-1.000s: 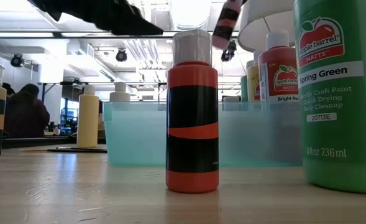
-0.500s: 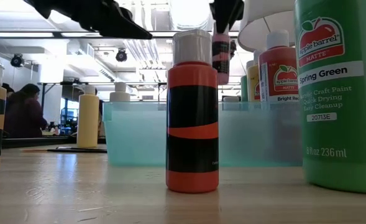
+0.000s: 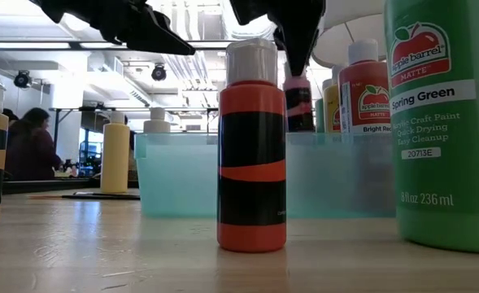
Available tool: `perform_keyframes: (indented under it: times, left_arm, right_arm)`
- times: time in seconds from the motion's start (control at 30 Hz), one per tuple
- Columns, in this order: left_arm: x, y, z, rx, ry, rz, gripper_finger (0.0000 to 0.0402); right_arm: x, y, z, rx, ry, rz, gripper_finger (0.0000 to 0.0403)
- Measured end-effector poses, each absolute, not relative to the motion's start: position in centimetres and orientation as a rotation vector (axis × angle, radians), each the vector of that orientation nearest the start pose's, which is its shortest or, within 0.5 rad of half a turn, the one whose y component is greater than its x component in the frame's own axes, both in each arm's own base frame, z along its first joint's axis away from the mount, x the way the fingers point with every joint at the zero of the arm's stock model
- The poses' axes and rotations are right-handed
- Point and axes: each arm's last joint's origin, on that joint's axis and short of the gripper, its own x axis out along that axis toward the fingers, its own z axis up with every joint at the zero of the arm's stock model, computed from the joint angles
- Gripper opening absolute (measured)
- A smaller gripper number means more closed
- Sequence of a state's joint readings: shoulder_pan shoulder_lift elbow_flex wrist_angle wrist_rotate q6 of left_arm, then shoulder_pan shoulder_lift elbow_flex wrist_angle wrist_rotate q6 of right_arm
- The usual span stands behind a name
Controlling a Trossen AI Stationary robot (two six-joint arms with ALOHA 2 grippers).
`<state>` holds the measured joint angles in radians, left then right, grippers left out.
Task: Pick & Place Paint Supplies
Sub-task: Put the pink paint bottle into the green bin
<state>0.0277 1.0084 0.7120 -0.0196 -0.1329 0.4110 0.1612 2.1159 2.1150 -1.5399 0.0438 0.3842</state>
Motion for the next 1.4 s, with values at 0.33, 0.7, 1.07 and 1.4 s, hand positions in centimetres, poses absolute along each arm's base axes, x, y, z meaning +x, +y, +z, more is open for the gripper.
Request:
perform_keyframes:
  times: [0.33,0.7,1.07,1.4]
  left_arm:
    - [22.2,1.0,28.2,0.422,0.352,0.090,0.0188]
    - [22.2,1.0,28.1,0.420,0.363,0.088,0.0188]
    - [22.2,1.0,28.1,0.420,0.363,0.088,0.0188]
    - [22.2,1.0,28.1,0.420,0.362,0.088,0.0188]
  right_arm:
    - [40.4,6.4,26.4,0.112,1.531,-0.170,0.0113]
    - [40.2,5.9,23.7,0.096,1.549,-0.166,0.0113]
    - [39.5,5.4,22.3,0.115,1.573,-0.195,0.0113]
    - [39.5,5.4,22.4,0.113,1.567,-0.198,0.0174]
